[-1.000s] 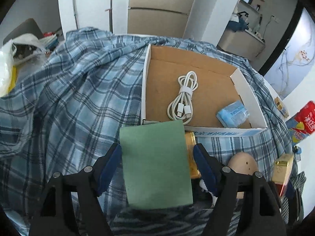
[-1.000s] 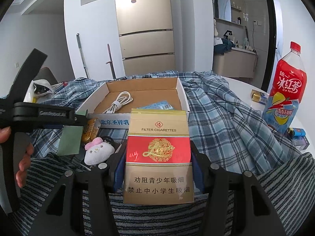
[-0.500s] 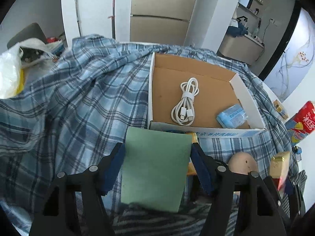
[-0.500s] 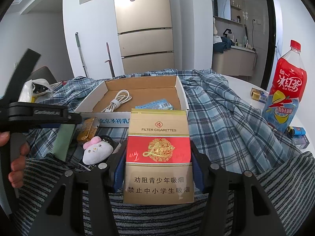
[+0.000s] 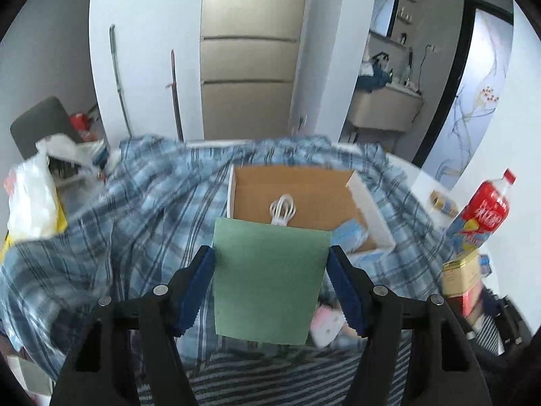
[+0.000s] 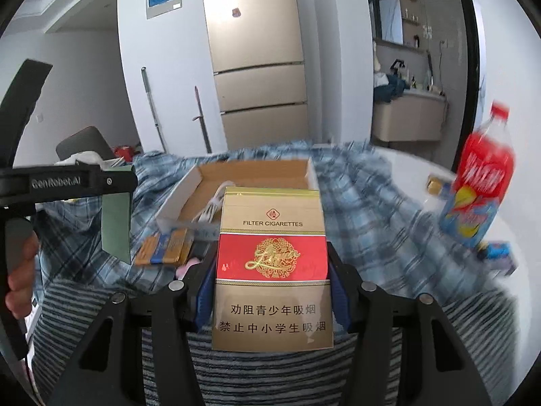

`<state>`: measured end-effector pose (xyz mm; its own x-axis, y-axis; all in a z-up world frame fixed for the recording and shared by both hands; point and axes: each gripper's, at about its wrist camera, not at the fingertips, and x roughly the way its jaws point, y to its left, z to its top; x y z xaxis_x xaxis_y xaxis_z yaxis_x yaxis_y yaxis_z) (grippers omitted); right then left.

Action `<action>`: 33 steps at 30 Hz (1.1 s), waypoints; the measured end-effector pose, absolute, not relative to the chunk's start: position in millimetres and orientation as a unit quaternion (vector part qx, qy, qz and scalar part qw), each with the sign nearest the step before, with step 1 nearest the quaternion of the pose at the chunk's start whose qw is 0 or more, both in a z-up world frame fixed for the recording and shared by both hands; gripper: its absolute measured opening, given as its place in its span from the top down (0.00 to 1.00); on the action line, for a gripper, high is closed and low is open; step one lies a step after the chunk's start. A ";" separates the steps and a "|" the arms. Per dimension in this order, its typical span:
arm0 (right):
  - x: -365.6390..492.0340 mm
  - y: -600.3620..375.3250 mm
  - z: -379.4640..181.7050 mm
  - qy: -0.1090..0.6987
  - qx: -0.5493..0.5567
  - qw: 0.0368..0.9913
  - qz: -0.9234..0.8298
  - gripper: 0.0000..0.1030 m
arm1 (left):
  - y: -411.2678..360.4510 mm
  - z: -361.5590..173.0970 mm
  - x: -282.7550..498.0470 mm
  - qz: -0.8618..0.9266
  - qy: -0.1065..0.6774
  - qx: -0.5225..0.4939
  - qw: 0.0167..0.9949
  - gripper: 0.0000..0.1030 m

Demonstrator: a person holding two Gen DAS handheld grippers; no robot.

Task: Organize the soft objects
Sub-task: 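Carry the green card and red-and-gold cigarette pack over the white box with both tools, then drop the green card and cigarette pack into the box by opening both tools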

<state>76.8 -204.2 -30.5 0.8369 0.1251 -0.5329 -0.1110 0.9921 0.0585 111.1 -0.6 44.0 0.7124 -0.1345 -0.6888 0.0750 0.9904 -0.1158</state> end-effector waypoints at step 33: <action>282.3 -191.1 -50.5 0.305 -0.042 0.947 0.087 0.46 | -13.5 -22.8 261.2 -0.056 0.404 -0.046 0.912 0.32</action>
